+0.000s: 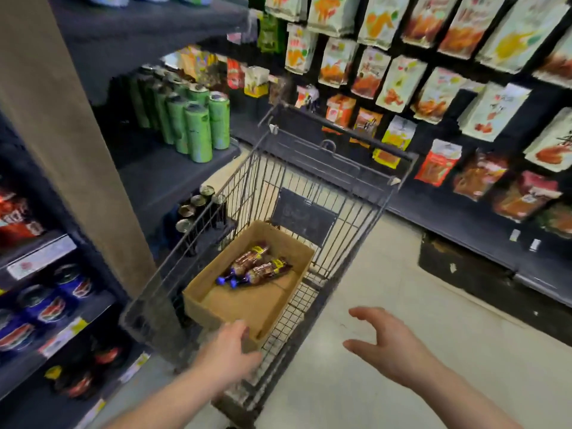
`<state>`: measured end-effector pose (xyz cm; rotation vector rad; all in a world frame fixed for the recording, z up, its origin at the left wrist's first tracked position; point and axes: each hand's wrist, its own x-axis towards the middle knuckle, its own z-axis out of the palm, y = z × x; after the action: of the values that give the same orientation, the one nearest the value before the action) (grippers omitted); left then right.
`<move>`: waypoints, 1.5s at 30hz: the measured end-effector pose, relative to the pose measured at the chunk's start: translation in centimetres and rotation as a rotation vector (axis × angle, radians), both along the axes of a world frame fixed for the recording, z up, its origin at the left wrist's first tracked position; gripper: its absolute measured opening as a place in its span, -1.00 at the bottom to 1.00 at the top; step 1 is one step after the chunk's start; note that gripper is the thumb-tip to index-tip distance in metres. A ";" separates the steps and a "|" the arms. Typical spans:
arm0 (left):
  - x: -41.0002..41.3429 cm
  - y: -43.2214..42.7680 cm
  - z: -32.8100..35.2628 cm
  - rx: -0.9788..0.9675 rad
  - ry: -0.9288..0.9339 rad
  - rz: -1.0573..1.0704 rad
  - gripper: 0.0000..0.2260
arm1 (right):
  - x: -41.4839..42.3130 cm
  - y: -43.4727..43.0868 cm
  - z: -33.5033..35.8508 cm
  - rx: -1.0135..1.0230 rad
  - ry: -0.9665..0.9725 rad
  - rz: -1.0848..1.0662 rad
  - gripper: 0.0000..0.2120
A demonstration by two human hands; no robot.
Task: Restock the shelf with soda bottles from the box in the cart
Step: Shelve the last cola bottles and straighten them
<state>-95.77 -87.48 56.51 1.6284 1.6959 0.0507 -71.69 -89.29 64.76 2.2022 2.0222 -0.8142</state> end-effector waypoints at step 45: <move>11.5 24.5 -31.0 -0.300 -0.150 0.968 -0.42 | -4.4 44.3 -43.6 -0.380 -0.175 0.935 -0.28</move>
<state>-84.30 -63.00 25.53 0.4724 2.0909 0.3582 -76.11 -45.00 21.16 0.9080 2.2002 -0.7325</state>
